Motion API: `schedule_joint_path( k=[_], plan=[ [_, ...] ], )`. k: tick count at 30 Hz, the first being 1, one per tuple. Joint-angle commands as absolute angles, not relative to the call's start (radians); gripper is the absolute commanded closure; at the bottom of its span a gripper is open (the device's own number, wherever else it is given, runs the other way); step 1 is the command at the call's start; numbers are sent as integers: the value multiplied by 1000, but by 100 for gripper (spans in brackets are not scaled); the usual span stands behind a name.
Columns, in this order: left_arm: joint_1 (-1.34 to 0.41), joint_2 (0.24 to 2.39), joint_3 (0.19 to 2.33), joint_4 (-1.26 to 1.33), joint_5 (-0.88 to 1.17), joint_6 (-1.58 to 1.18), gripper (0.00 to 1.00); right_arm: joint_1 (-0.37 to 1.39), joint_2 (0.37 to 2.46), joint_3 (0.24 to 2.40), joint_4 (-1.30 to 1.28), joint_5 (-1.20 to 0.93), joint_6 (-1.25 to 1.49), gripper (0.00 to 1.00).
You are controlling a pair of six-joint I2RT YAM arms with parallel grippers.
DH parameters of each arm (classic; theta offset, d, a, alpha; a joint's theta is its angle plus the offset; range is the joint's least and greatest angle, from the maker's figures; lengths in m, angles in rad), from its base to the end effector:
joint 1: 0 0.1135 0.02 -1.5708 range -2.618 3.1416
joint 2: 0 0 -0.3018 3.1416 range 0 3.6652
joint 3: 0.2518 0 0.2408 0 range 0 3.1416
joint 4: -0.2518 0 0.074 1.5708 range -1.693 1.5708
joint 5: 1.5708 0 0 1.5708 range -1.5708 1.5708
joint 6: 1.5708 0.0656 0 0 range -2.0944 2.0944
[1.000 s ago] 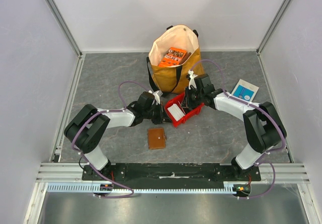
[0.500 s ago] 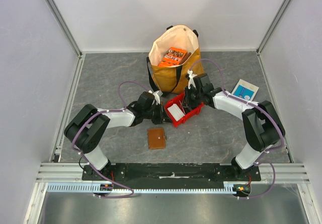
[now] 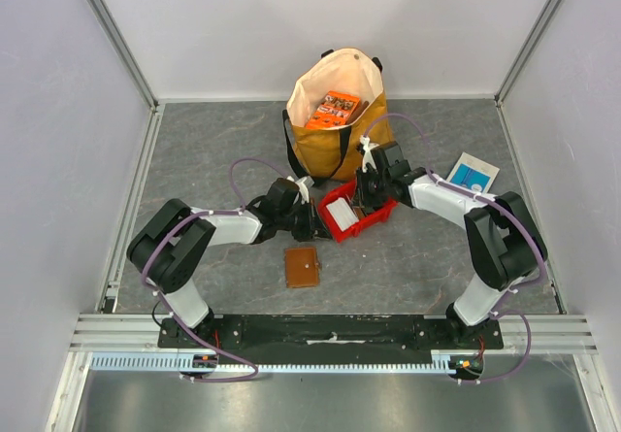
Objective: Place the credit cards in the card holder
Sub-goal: Pick up the credit card from the storage box.
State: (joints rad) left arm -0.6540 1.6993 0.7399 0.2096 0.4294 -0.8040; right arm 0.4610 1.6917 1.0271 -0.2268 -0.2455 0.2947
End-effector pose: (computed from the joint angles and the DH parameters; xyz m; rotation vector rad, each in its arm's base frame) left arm 0.2528 -0.2282 0.1652 0.0504 2.5696 -1.1579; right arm 0.3184 0.1760 0.2094 -0.3198 2.5106 0.6196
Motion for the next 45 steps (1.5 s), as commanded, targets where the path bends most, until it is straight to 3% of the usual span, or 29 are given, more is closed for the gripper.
schedule_joint_path(
  k=[1,20,33,35,37,45],
  plan=[
    [-657,1703,765,209,437,-762,98,456,1677,1049,-265,-192,267,100],
    [-657,1700,769,202,436,-758,98,445,1624,1025,-296,-69,255,99],
    [-655,1703,770,202,434,-756,98,445,1692,1051,-282,-153,261,76],
    [-657,1706,772,202,439,-755,98,445,1687,1048,-279,-153,259,79],
    [-657,1706,772,202,437,-755,98,445,1678,1049,-278,-149,259,91],
    [-657,1640,755,187,408,-759,98,445,1519,1025,-247,-74,241,97]
  ],
)
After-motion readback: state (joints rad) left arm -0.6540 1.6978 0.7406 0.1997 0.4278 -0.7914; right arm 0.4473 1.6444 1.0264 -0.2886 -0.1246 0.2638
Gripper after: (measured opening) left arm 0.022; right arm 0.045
